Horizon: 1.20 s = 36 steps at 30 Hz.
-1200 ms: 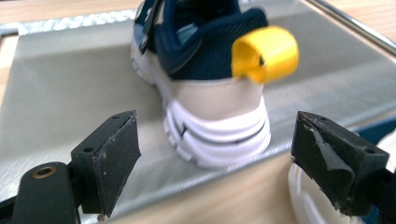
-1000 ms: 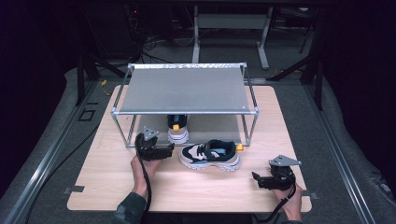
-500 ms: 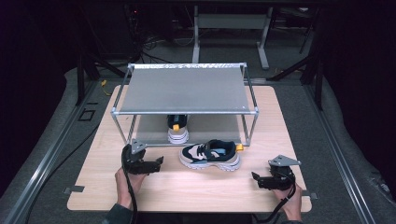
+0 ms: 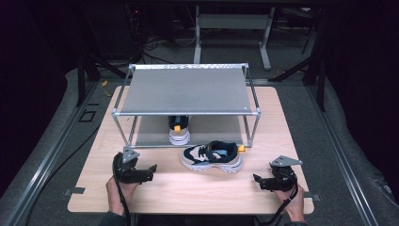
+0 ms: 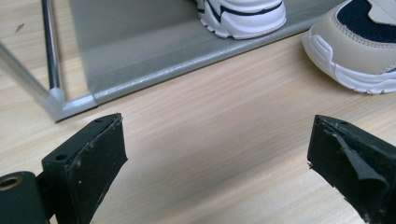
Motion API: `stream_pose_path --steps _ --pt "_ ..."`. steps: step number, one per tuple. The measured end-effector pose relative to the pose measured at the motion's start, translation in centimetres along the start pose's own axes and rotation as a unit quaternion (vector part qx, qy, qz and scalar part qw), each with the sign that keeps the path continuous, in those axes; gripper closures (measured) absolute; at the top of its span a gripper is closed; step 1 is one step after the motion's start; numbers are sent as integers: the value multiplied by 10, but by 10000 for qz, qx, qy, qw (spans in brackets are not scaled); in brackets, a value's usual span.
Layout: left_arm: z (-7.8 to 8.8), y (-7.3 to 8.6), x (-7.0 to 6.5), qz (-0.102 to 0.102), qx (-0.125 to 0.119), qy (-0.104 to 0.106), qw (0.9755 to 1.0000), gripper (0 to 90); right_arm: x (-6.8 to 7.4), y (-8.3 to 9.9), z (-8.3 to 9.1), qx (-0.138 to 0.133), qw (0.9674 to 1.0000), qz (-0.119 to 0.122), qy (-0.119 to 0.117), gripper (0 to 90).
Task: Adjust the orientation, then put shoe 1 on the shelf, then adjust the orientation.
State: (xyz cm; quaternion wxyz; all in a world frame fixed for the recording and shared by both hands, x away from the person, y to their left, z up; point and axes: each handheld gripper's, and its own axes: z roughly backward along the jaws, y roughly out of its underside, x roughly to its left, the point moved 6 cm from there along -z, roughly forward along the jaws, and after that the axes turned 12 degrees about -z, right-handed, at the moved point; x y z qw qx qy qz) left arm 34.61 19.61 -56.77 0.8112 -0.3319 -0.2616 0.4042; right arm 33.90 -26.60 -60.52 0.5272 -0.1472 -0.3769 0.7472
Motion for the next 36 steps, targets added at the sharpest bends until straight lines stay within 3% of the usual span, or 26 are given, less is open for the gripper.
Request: stream_pose_path --steps 6,7,10,14,16,17,19,20,24,27,28,29,33,34,35,36 --pt "6 11 5 107 31 -54 9999 23 8 -4 3 -19 9997 27 -234 125" --pt "6 14 7 137 61 -51 9999 23 12 -8 7 42 9999 149 -11 125" --pt "8 21 8 162 120 -42 9998 22 21 -17 9 -4 9990 255 -364 126" --pt "9 26 9 206 153 -27 9997 14 31 -29 12 14 9978 442 -487 127" --pt "10 28 9 241 141 -8 9996 13 34 -32 12 10 9974 493 -519 127" --pt "11 28 10 220 145 -12 9997 12 37 -37 15 146 9973 631 -340 127" --pt "11 28 10 223 132 -4 9997 8 39 -40 14 89 9969 681 -374 127" --pt "13 28 10 218 93 7 9997 8 46 -47 15 94 9955 754 -572 128" --pt "14 29 11 209 101 35 9997 1 53 -58 14 236 9926 928 -743 126" --pt "17 29 12 232 -8 65 9997 0 58 -65 12 369 9904 1071 -795 116" --pt "18 29 12 244 -44 108 9996 0 58 -68 13 468 9900 1183 -615 109" --pt "18 28 12 244 -75 139 9996 0 61 -70 10 491 9882 1194 -822 94" --pt "17 28 10 197 -51 160 9997 0 66 -77 4 704 9843 1436 -745 73" --pt "17 28 10 179 -40 154 9997 0 69 -78 1 708 9827 1458 -901 73" --pt "17 29 10 171 -29 156 9997 0 69 -79 0 824 9821 1539 -705 72" --pt "16 29 10 193 -32 173 9997 0 71 -80 -2 880 9805 1560 -811 72"
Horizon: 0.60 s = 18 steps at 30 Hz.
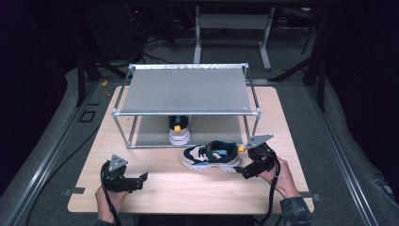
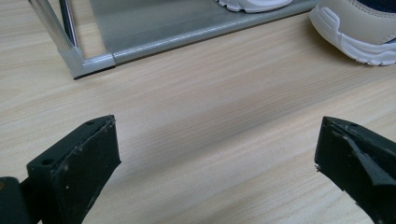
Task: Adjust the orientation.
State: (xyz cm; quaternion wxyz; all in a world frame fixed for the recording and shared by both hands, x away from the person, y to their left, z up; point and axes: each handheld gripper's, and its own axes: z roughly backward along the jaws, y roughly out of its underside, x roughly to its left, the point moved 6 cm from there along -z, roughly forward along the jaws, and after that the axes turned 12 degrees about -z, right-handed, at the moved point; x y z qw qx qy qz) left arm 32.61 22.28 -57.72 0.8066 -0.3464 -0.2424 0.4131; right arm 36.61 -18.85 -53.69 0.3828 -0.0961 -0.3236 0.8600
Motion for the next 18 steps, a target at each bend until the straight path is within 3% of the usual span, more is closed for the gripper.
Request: stream_pose_path --steps 9,18 --pt "0 -1 0 -34 14 11 10000 0 -1 -14 -13 100 9998 168 -91 77" --pt "0 -3 -1 -99 16 52 9999 0 -2 -26 -37 538 9965 506 -403 46"
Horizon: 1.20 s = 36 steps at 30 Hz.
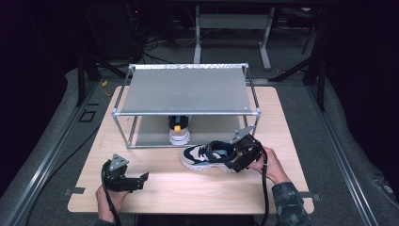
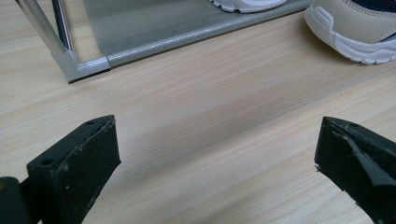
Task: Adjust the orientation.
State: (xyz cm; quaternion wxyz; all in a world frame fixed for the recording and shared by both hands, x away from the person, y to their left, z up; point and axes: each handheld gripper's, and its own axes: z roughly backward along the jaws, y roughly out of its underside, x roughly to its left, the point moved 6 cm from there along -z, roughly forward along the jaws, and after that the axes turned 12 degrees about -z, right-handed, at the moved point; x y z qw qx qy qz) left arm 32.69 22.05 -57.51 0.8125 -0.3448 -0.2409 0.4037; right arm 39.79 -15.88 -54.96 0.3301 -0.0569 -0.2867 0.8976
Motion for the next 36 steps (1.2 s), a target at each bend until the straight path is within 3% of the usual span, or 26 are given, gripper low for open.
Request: stream_pose_path --steps 7,11,14,24,29,34,36 --pt "1 -1 -1 -49 14 17 10000 0 1 -4 -14 118 9997 176 -109 57" --pt "0 0 -1 -34 -1 20 10000 0 3 -6 -20 -65 9996 154 -211 149" --pt "0 1 -2 -62 9 35 10000 0 1 -3 -21 53 9996 154 -234 165" --pt "1 4 -1 -18 -5 12 10000 0 7 0 -18 -82 9995 225 -207 243" --pt "2 5 0 -6 -24 -24 10000 0 16 5 -13 -189 9997 164 -68 257" --pt "1 5 0 20 -32 -26 10000 0 28 8 -3 -540 9983 -153 152 261" --pt "1 5 0 -1 -25 -31 10000 0 30 9 -1 -541 9980 -235 230 261"
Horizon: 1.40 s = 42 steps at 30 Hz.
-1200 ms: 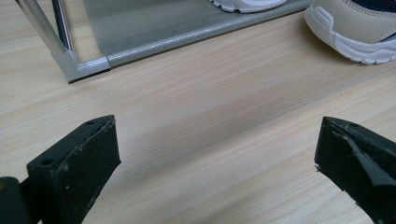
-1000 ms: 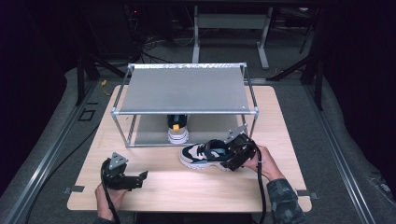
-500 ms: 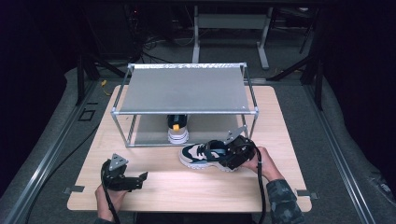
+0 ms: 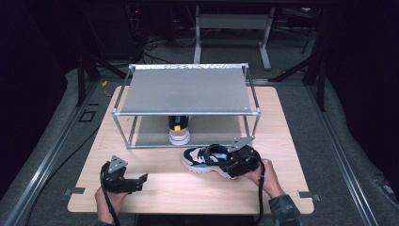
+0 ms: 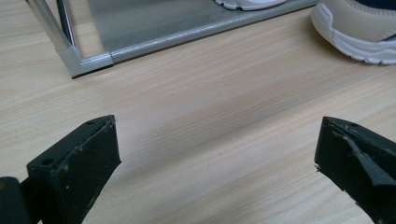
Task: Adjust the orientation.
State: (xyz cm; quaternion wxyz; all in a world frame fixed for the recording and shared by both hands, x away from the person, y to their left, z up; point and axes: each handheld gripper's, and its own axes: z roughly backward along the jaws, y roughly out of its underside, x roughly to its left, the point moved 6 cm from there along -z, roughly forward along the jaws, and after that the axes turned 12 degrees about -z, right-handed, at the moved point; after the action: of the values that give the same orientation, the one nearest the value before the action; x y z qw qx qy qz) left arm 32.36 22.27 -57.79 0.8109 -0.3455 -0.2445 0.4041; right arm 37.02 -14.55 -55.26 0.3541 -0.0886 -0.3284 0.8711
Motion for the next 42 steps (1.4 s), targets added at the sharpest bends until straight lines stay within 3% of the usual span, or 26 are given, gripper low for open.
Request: stream_pose_path --steps 4,6,10,12,14,17,18,19,25,27,29,30,34,40,42 --pt "-1 -1 -3 -71 2 29 10000 0 9 3 2 -255 9981 -471 294 260" --pt "-1 -1 -2 -68 7 19 10000 0 12 6 5 -199 9969 -605 468 258" --pt "0 -1 -2 -49 -1 4 10000 0 19 11 2 -282 9935 -955 556 252" --pt "0 -1 -2 -58 7 7 10000 0 21 13 2 -190 9931 -962 638 243" --pt "0 -1 -3 -72 3 10 10000 0 20 15 0 -101 9934 -987 569 229" --pt "-1 0 -3 -57 23 42 10000 0 19 17 -1 41 9940 -984 481 205" --pt "-2 0 -4 -71 34 37 10000 0 17 18 0 138 9959 -850 264 158" --pt "-2 0 -4 -56 35 47 10000 0 17 16 1 155 9964 -815 194 148" --pt "-2 -1 -5 -69 27 53 10000 0 13 0 4 623 9969 -471 -22 73" --pt "-2 0 -5 -58 34 50 10000 0 13 -5 0 877 9955 -342 -107 63" --pt "-2 0 -4 -62 40 48 10000 0 13 -7 -3 953 9949 -314 -85 62" --pt "-2 1 -4 -61 52 43 10000 0 14 -9 -10 1228 9922 -183 -103 79" --pt "-1 2 -3 -30 48 40 10000 0 14 -12 -18 1660 9861 -86 -25 123" --pt "-3 3 -3 -30 72 66 9999 0 13 -12 -23 1922 9813 -88 4 161" --pt "-3 3 -3 -42 88 77 9999 0 13 -12 -23 1924 9813 -82 4 179"
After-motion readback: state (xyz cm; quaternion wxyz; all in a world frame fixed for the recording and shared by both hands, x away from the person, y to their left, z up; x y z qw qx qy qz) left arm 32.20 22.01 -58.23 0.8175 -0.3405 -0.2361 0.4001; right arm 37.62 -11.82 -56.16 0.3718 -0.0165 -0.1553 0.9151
